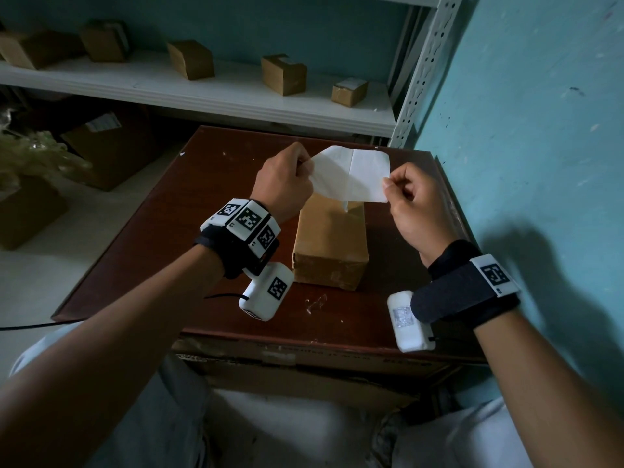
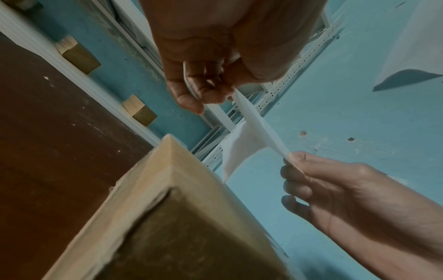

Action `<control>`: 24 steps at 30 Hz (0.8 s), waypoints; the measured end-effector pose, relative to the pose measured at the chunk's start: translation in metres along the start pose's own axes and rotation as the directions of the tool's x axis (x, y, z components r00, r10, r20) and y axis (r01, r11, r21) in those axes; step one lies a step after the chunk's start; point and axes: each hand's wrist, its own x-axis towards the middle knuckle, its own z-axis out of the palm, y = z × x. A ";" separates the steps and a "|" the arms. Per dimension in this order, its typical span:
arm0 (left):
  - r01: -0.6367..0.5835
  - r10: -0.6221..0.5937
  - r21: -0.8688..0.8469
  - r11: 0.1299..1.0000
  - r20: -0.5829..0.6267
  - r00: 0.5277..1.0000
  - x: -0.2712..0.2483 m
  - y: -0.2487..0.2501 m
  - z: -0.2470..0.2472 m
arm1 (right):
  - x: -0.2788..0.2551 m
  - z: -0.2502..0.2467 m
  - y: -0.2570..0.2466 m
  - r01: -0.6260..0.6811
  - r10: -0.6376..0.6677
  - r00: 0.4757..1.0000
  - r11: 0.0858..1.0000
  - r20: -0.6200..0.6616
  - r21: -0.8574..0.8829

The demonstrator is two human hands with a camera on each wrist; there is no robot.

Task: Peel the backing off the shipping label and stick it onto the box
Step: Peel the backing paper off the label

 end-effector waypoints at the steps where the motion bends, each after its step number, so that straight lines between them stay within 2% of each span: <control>1: 0.001 -0.001 -0.002 1.000 0.001 1.000 0.000 0.000 0.000 | 0.000 0.000 0.000 0.001 -0.001 1.000 1.000 0.000 0.001; 24: 0.000 0.000 0.020 1.000 -0.011 1.000 0.002 -0.001 -0.003 | 0.003 -0.002 0.003 0.005 -0.005 1.000 0.999 -0.006 0.034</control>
